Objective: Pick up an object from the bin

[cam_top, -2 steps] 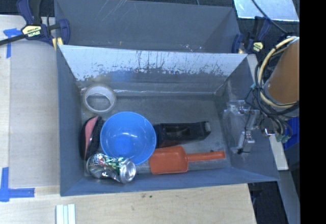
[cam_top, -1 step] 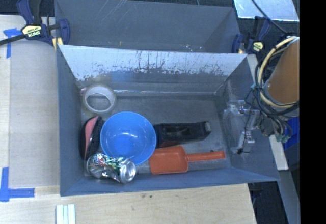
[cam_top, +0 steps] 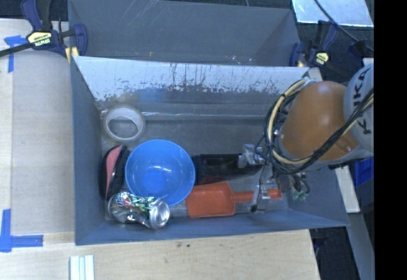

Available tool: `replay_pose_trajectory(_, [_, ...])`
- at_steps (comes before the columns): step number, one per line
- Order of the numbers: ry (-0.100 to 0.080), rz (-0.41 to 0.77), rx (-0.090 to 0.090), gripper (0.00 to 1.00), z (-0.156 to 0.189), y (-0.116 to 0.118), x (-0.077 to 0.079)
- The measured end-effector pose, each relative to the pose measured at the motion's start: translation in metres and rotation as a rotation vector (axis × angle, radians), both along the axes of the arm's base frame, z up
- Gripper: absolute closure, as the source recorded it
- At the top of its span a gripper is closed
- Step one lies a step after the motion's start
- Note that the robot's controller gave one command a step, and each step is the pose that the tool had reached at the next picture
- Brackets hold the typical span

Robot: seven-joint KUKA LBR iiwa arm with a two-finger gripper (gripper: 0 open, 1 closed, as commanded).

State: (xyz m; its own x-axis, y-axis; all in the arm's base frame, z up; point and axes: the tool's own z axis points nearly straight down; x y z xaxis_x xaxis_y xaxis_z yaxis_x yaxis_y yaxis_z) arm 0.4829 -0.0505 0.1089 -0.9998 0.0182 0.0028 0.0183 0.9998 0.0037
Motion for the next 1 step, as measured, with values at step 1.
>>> replay_pose_trajectory(1, [-0.006, -0.018, -0.003, 0.00, 0.0062, -0.0124, 0.0027])
